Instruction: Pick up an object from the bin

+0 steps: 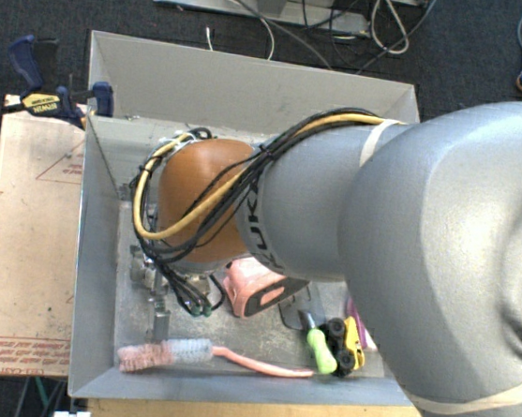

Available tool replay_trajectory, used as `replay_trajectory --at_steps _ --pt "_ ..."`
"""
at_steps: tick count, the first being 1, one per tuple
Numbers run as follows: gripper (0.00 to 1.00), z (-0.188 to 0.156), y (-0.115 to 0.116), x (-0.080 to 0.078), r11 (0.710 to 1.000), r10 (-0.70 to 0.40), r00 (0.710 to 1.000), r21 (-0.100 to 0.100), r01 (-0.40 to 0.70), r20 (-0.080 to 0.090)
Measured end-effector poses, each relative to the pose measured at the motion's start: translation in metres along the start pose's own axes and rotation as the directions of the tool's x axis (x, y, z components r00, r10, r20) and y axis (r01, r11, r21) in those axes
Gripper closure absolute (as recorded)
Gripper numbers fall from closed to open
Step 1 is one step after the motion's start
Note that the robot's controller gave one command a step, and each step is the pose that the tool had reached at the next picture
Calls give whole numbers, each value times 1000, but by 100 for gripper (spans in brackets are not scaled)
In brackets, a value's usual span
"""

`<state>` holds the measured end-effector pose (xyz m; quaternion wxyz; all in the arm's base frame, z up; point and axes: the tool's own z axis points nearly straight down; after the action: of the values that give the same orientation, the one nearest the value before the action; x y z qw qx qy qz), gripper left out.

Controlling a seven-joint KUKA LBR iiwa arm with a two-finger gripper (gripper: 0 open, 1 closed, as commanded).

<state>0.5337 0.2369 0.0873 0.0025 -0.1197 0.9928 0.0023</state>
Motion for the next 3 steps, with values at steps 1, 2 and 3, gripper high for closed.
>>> replay_trajectory --at_steps 1,2,3 --pt "0 18 -15 -35 980 -199 980 2 199 8" --pt "0 14 0 3 971 -238 971 1 238 14" --pt "0 17 -45 -86 985 -171 985 3 171 16"
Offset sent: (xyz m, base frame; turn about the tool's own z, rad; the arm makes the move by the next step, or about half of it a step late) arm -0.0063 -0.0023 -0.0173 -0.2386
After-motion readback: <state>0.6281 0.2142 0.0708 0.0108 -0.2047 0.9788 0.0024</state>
